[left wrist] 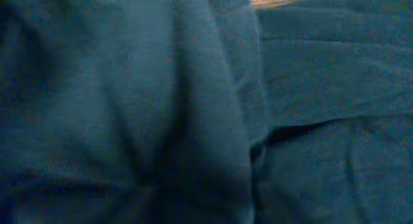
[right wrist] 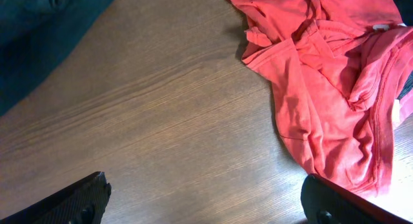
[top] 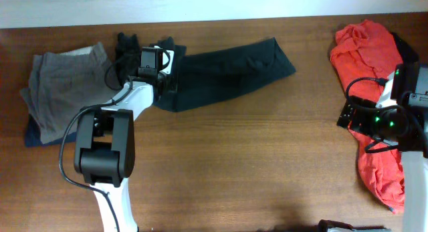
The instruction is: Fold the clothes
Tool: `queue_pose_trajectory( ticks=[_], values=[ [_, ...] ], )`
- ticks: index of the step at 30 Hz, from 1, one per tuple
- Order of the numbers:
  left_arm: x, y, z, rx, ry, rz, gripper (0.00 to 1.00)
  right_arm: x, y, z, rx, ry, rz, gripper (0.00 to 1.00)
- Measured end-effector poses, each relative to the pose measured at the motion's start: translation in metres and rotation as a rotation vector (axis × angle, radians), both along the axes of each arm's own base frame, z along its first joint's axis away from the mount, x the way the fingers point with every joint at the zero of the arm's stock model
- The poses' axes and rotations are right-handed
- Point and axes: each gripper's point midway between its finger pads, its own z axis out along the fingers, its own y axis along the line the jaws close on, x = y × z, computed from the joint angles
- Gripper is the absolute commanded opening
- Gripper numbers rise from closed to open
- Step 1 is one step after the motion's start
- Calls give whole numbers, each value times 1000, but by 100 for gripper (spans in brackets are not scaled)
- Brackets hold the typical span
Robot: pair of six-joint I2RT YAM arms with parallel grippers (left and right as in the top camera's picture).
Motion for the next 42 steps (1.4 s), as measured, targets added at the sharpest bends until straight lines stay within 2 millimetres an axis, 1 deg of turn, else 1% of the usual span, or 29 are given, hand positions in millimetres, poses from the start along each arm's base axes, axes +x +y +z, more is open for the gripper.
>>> queue_pose_trajectory(
  ticks=[2,3,4,5,6,7,10,12,13,14,15,16,17,18,20,21,22,23,24,25,26,28,29,31,33,34,36,38,42],
  values=[
    [0,1,1,5,10,2,8,0,0,0,0,0,0,99],
    [-1,2,2,5,20,4,4,0,0,0,0,0,1,99],
    [-3,2,3,8,37,4,3,0,0,0,0,0,1,99],
    [-8,3,4,12,63,4,1,0,0,0,0,0,1,99],
    [-16,4,5,15,100,6,1,0,0,0,0,0,1,99],
    [-23,5,12,19,123,7,1,0,0,0,0,1,0,99],
    [-51,7,56,-2,187,30,1,0,0,0,0,2,1,99],
    [-88,6,94,-41,262,40,1,0,0,0,0,3,1,99],
    [-111,2,121,-79,284,43,1,0,0,0,0,2,1,99],
    [-121,1,132,-94,298,46,3,0,0,0,0,2,1,99],
    [-141,-1,139,-104,357,49,5,0,0,0,0,1,1,99],
    [-156,-2,142,-106,403,51,11,0,0,0,-1,1,2,99],
    [-172,-3,142,-108,456,54,21,0,0,0,-1,1,1,99],
    [-197,-4,137,-97,562,60,24,0,0,0,0,1,1,99],
    [-217,-5,132,-85,650,67,24,0,0,0,0,1,1,99],
    [-229,-4,131,-76,699,70,31,0,0,0,0,1,1,99],
    [-241,-4,131,-63,746,70,49,0,0,0,0,2,1,99],
    [-245,-5,131,-59,763,68,56,0,0,0,0,2,1,99],
    [-250,-6,131,-55,781,64,56,0,0,0,0,2,2,99],
    [-250,-9,131,-55,779,60,56,0,0,0,-1,1,2,99],
    [-245,-12,130,-61,757,54,56,0,0,0,0,1,1,99],
    [-223,-20,130,-81,662,35,56,0,0,0,0,1,1,99],
    [-206,-24,131,-96,592,28,56,0,0,0,0,2,1,99],
    [-183,-27,135,-111,497,22,56,0,0,0,0,2,1,99],
    [-157,-32,141,-127,386,14,56,0,0,0,0,2,2,99],
    [-149,-33,140,-126,361,15,56,0,0,0,0,2,1,99],
    [-141,-34,134,-124,351,17,56,0,0,0,0,2,1,99],
    [-137,-36,115,-115,385,18,57,0,0,0,0,2,1,99],
    [-141,-43,64,-79,510,12,56,0,0,0,0,2,2,99]
  ],
)
